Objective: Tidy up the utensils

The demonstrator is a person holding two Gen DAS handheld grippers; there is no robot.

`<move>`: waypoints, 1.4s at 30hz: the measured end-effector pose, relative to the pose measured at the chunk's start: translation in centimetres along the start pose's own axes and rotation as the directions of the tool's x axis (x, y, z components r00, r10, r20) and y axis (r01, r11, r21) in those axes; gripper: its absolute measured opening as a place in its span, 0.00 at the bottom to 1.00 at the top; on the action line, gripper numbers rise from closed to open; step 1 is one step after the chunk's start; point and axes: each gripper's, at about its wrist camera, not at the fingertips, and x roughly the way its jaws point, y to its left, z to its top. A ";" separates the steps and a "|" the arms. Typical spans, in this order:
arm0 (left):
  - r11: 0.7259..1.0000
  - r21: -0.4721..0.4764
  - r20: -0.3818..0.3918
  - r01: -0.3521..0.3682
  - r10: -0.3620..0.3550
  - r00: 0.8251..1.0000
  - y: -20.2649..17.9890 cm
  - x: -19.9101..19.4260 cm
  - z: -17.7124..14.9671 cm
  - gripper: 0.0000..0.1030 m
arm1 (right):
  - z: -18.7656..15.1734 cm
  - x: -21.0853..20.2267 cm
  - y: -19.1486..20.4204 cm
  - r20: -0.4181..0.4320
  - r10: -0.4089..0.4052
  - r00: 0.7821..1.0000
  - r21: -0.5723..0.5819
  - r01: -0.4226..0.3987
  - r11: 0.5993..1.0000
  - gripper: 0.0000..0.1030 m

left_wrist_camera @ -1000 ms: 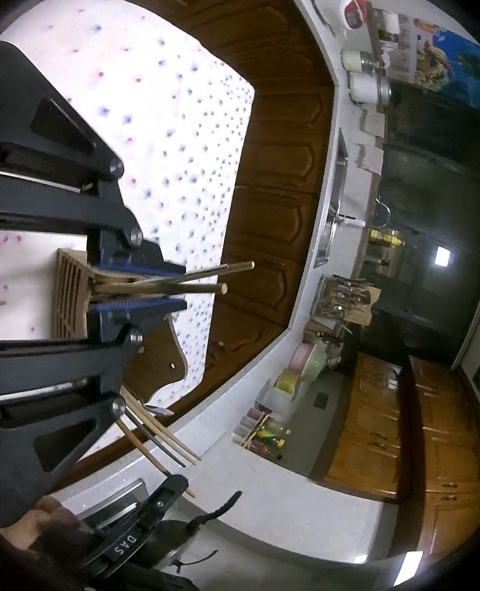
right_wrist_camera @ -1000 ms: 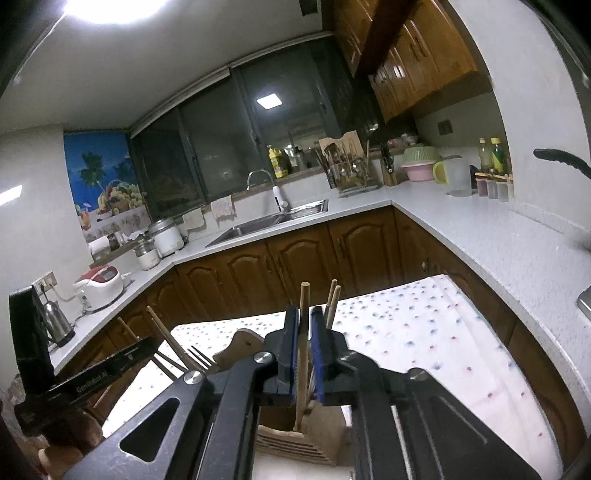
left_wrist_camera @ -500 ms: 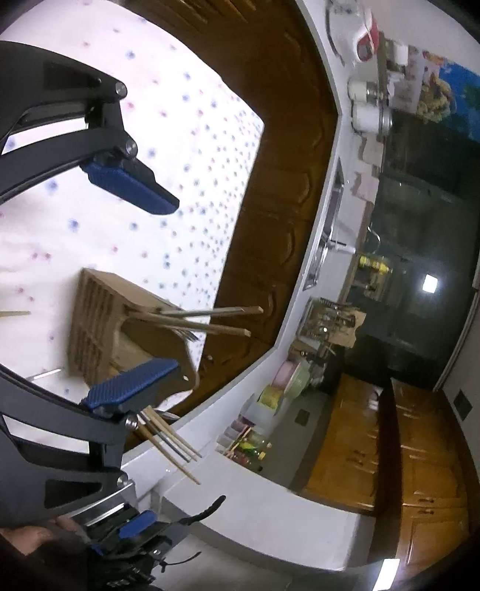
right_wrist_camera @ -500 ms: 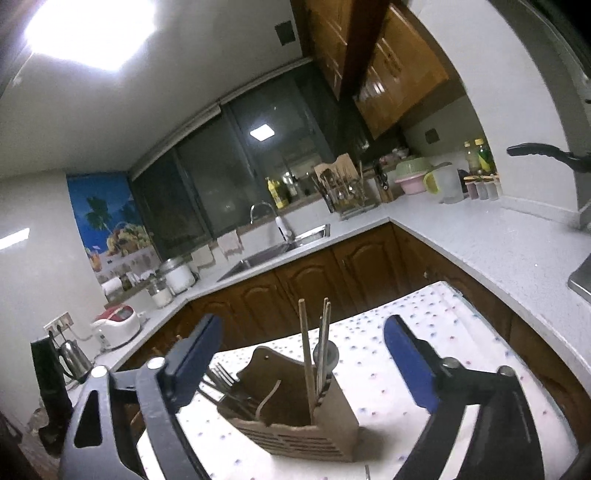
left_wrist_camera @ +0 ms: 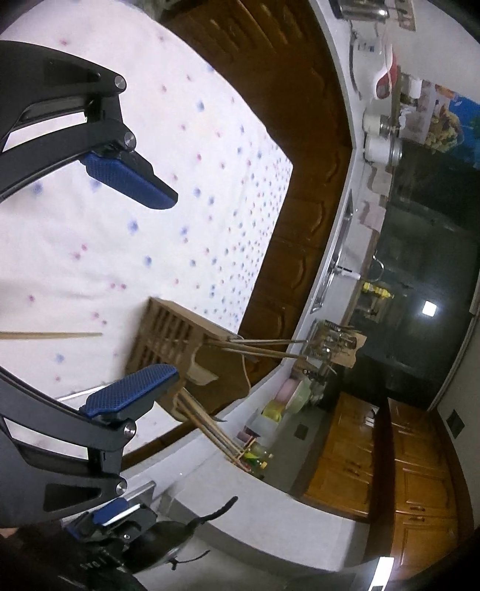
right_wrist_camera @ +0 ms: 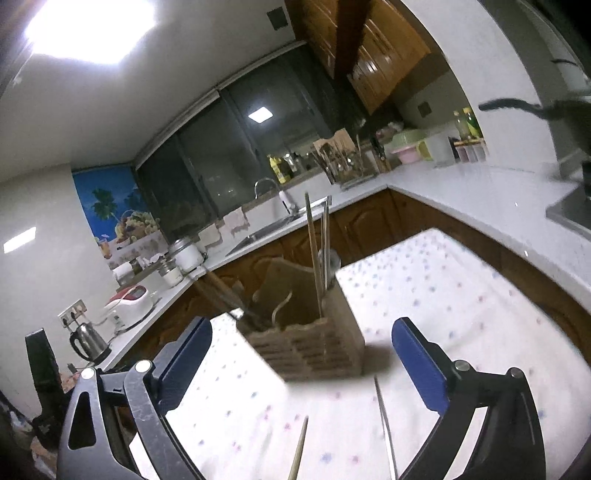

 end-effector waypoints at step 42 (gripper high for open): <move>0.938 0.261 0.232 -0.230 0.171 0.958 0.2 -10.5 -11.7 1.00 | -11.2 -12.6 3.9 0.213 -0.104 0.971 -0.353 0.176 0.919 1.00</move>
